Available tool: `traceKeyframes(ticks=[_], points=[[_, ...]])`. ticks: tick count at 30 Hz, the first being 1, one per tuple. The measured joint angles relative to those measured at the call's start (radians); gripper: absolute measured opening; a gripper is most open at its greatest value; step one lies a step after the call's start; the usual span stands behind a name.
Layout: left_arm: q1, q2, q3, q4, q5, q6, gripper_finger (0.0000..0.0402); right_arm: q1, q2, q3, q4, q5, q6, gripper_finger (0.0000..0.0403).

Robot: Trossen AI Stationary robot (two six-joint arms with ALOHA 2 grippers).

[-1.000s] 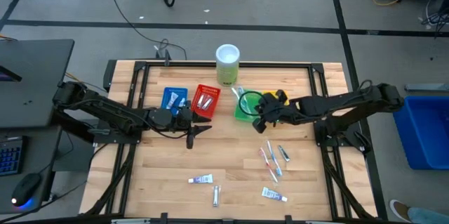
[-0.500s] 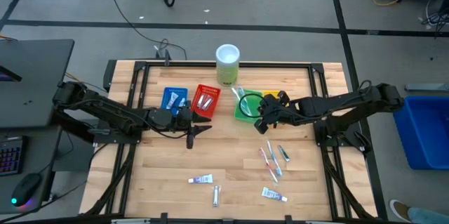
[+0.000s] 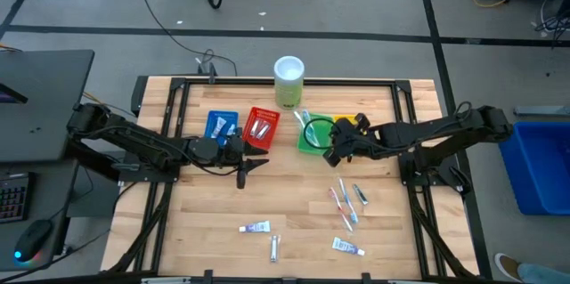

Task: Pick & Place Travel size toiletries
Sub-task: Put the blue razor into the yellow basket

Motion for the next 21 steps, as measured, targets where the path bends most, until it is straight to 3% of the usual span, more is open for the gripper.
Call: traceKeyframes(ticks=[3,12,21], points=[[0.0,0.0,0.0,0.0,0.0,0.0,0.0129,-0.019,0.0,0.0,-0.03,0.0,0.02,0.0031],[0.0,0.0,0.0,0.0,0.0,0.0,0.0129,-0.094,0.002,-0.005,-0.22,0.0,0.281,0.0031],[0.0,0.0,0.0,0.0,0.0,0.0,0.0129,-0.172,0.002,-0.194,0.031,0.006,0.309,0.0031]])
